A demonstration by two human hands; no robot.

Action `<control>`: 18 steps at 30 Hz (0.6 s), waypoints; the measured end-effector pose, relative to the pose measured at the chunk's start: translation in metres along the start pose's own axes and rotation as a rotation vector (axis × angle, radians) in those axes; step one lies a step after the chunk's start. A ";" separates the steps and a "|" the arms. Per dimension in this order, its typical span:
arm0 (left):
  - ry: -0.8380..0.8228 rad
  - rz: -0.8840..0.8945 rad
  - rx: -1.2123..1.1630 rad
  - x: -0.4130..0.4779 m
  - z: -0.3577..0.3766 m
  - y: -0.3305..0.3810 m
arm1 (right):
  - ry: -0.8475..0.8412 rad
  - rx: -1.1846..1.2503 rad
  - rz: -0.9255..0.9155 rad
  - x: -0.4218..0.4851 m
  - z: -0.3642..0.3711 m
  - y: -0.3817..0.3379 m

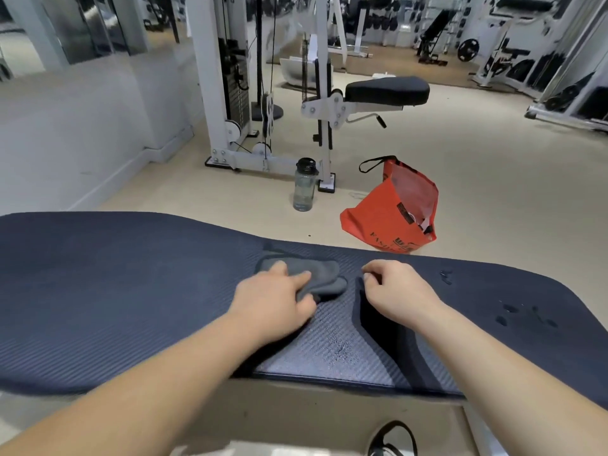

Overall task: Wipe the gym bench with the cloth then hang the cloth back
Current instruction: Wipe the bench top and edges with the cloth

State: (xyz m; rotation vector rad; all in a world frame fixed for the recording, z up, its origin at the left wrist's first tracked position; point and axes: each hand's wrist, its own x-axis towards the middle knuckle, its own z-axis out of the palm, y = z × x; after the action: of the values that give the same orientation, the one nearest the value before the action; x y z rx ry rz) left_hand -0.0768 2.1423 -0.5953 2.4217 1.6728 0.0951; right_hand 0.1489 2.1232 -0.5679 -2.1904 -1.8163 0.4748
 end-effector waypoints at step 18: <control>0.046 -0.372 -0.010 -0.025 -0.008 -0.038 | -0.095 0.006 -0.096 -0.001 0.009 -0.022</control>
State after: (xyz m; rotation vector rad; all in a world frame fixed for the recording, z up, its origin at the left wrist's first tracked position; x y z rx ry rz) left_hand -0.1222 2.1326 -0.5931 2.0717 2.1033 0.1031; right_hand 0.1254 2.1266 -0.5678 -2.0982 -1.9555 0.5723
